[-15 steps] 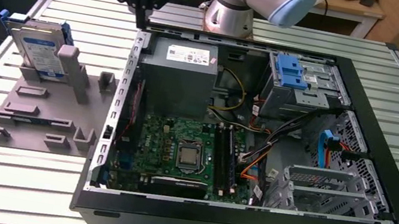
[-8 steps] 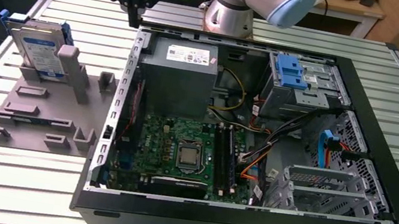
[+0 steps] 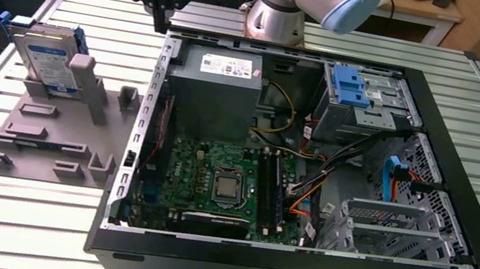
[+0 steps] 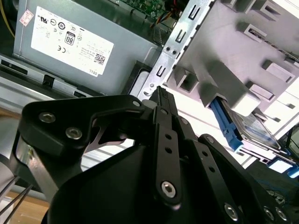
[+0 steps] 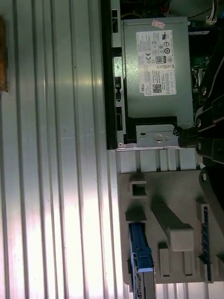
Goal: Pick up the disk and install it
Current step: 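Reach for the disk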
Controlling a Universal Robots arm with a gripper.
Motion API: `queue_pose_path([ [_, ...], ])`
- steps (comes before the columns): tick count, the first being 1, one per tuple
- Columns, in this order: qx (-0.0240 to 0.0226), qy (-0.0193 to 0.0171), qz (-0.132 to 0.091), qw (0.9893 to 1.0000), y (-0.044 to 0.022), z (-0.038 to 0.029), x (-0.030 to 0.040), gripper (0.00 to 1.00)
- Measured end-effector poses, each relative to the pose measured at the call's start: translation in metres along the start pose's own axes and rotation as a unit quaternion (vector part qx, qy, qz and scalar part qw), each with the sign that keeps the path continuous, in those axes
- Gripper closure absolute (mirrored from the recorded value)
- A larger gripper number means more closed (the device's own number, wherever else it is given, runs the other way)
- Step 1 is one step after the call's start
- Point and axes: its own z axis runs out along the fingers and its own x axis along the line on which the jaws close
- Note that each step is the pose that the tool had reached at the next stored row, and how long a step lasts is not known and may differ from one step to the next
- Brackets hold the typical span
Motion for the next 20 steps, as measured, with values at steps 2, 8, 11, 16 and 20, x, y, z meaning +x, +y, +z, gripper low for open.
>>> queue_pose_path([
  [2,0.0001,0.0001,0.0,1.0,-0.0001,0.0,0.0011,0.89],
  [8,0.0,0.0001,0.0,1.0,-0.0003,0.0003,0.004,0.89],
  [11,0.0001,0.0001,0.0,1.0,-0.0004,0.0004,0.0042,0.89],
  [16,0.0,0.0,0.0,1.0,-0.0005,0.0007,0.0065,0.89],
  [20,0.0,0.0,0.0,1.0,-0.0007,0.0013,0.0085,0.89],
])
